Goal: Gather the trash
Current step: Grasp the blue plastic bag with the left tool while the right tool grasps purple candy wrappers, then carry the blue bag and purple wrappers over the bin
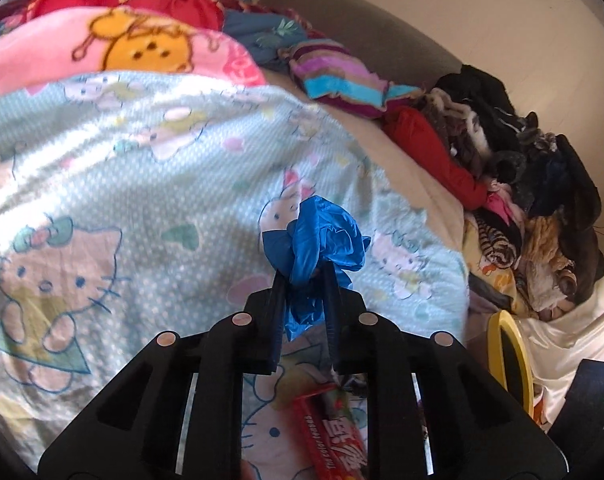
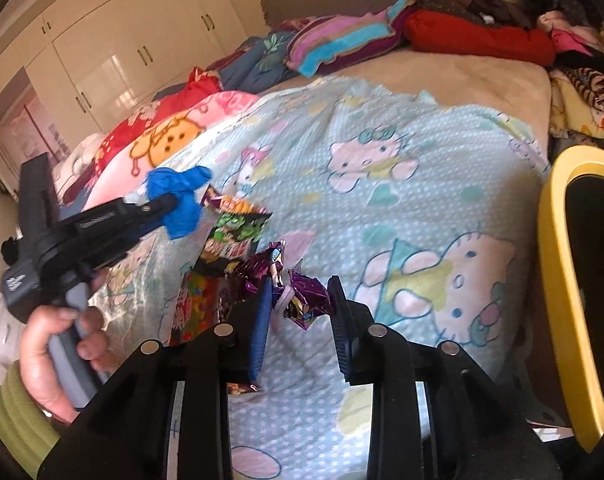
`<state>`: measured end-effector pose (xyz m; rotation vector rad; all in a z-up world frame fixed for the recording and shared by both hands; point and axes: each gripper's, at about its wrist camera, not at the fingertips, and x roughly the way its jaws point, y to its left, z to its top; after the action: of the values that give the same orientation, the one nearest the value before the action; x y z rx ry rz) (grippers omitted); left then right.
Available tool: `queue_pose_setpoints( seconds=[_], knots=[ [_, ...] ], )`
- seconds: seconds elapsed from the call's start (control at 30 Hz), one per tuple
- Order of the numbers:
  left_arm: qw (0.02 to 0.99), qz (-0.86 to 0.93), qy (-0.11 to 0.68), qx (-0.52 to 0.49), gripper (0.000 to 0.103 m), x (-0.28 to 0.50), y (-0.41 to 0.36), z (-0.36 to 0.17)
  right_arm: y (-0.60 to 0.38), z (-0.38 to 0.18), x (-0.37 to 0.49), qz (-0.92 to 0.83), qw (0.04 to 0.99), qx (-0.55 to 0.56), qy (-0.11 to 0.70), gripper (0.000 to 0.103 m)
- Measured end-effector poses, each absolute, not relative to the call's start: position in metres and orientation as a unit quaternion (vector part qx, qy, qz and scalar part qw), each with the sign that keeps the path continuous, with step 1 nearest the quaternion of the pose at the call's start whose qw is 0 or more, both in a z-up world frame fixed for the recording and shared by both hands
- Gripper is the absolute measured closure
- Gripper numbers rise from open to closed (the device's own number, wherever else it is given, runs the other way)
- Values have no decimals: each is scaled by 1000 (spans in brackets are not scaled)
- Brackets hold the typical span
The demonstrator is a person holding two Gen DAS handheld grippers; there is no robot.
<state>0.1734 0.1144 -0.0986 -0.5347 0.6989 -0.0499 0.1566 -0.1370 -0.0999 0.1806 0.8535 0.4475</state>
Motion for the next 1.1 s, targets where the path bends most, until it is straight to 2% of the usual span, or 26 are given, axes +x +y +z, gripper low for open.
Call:
queue_pose_setpoints(
  seconds=[0.43,0.6,0.67,0.77,1.1],
  knots=[
    [916,-43,315,-246,91,166,104,-68,-151,-82,161,166,915,60,363,76],
    [918,-54,315,-236,91,165,93,-63,-147,-64,154,143,940,-17,310,76],
    [917,-58,316,-235,91,165,89,-62,-147,-67,158,129,938,-35,319,76],
    [917,-64,318,-232,91,164,83,-61,-158,-75,165,121,931,-10,343,76],
    [921,-96,317,-208,91,162,52,-49,-194,-58,158,115,936,52,330,76]
  ],
)
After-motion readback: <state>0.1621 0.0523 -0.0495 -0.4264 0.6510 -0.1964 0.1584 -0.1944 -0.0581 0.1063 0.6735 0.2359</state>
